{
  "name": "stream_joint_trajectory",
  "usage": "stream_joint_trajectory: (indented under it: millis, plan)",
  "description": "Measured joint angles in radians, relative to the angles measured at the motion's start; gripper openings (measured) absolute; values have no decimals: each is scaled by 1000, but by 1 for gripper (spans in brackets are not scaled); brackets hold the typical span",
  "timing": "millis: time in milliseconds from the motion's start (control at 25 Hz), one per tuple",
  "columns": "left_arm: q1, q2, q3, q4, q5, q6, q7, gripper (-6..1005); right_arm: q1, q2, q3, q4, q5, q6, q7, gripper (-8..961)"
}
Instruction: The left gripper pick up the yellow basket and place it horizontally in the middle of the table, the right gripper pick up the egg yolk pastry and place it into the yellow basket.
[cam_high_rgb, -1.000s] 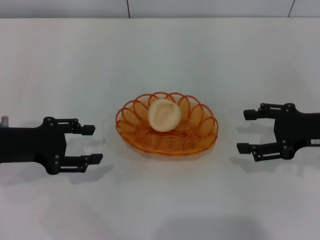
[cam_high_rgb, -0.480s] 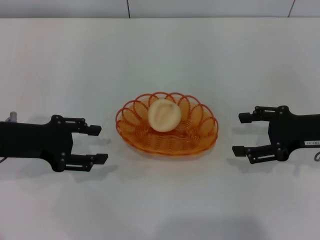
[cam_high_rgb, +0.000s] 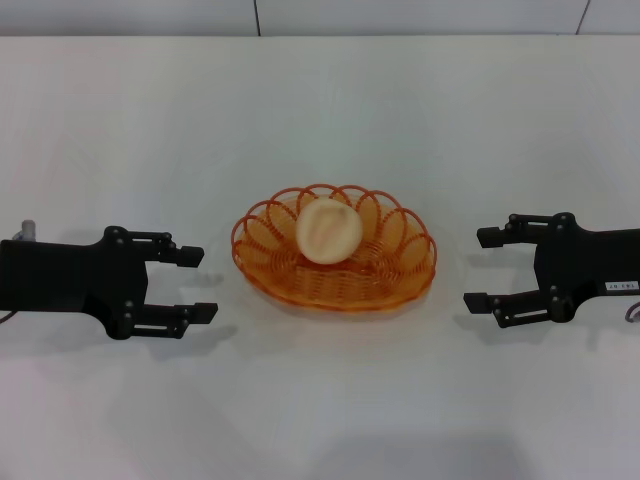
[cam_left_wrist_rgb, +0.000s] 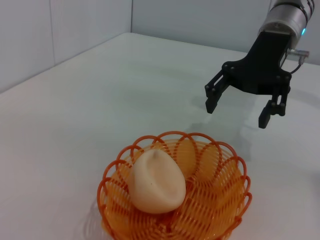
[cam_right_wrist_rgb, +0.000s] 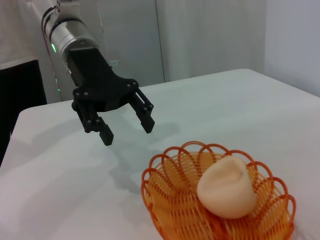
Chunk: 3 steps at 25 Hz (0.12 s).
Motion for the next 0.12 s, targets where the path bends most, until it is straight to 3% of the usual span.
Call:
stream_joint_trajectory:
  millis: [120]
  plan:
    - [-1,0,-1,0,0,0,0,698,0,1,1,2,0,0,-1,853]
